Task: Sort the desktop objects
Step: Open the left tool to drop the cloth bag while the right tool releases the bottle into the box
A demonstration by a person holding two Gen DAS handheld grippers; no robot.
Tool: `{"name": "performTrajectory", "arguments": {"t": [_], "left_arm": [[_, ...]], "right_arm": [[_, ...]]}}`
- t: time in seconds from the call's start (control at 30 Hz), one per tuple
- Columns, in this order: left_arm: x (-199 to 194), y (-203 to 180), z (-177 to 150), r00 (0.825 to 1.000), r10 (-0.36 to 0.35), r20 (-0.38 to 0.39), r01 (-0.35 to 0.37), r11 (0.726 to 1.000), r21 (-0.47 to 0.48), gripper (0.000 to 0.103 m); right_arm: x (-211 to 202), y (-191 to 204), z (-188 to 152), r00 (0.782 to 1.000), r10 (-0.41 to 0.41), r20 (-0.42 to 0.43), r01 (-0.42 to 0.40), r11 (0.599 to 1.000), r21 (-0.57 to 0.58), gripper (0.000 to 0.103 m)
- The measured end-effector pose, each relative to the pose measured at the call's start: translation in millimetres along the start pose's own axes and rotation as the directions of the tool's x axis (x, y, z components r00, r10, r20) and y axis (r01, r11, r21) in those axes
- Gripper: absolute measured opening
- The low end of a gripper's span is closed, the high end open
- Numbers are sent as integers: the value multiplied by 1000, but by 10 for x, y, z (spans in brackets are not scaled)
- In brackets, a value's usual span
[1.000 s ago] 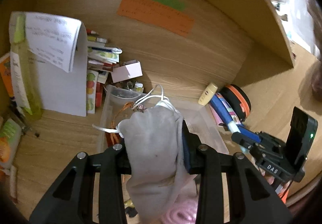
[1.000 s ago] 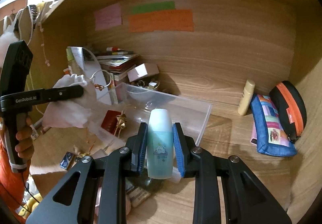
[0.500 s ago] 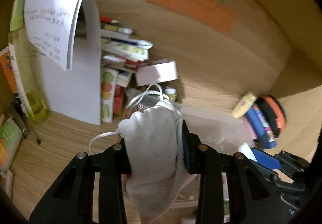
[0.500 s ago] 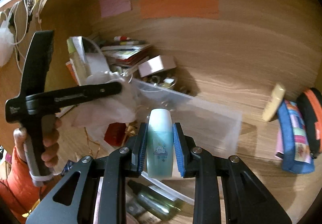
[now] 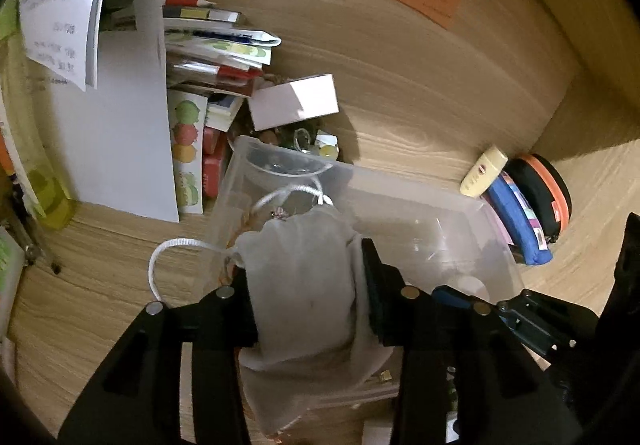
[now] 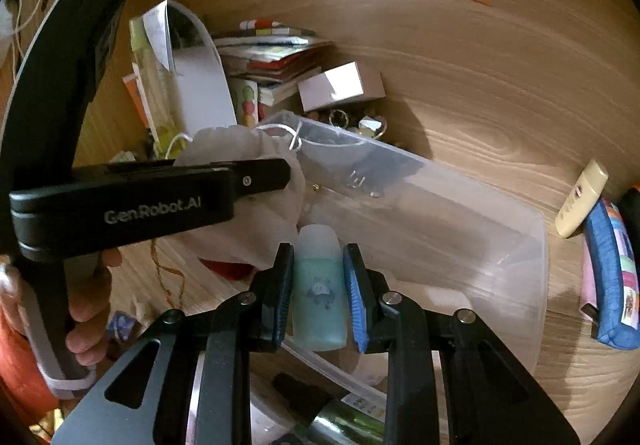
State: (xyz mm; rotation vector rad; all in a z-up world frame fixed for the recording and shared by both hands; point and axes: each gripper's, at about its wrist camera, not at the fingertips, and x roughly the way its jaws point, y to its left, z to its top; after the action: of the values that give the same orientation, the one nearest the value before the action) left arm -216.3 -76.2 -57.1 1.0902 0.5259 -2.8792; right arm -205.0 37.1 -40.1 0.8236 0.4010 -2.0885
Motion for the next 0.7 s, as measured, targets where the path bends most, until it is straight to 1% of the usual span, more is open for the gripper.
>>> {"name": "performTrajectory", "arguments": {"t": [0.13,0.17,0.23,0.3,0.37,0.4,0.43,0.5,0.53,0.57,0.6,0.7], "left_arm": [[-39,-48,-6,1000,20,23,-20,999,28,46],[-67,-61,-10,999,31,38,-33,999,38,49],[-142,-84,-19,996,55,70,-60,996,60,58],[-214,-100,-22,994,55,97,-62,996,71,61],[-304,-128,-18,991,39,127,-50,995,84,62],[-356,-143,-15,988,42,149,-56,994,92,64],[-399,-151,-12,985,45,168,-62,993,98,68],[-482,-181,-6,974,62,219,-87,990,107,73],[-510,-190,2,969,77,235,-103,990,101,73],[-540,-187,8,968,83,238,-109,989,99,73],[-565,-184,12,970,74,232,-101,989,107,73],[-648,-167,-2,973,58,222,-86,989,120,74]], "right_arm": [[8,-22,-14,1000,-12,10,12,1000,5,23],[4,-25,-16,1000,-11,12,11,1000,5,23],[-10,-18,-20,1000,-16,19,16,1000,3,23],[-22,-13,-19,999,-23,23,23,1000,3,23],[-53,-3,-17,999,-28,31,27,1000,5,23],[-86,1,-12,999,-27,41,27,1000,3,24],[-112,4,-9,998,-26,49,26,1000,2,26],[-174,0,5,997,-28,69,27,1000,5,37],[-208,-14,17,996,-25,80,24,1000,14,39],[-244,-36,29,996,-20,91,18,999,27,43],[-272,-55,43,995,-21,97,18,999,39,45],[-359,-122,66,993,-37,108,29,997,74,48]]}}
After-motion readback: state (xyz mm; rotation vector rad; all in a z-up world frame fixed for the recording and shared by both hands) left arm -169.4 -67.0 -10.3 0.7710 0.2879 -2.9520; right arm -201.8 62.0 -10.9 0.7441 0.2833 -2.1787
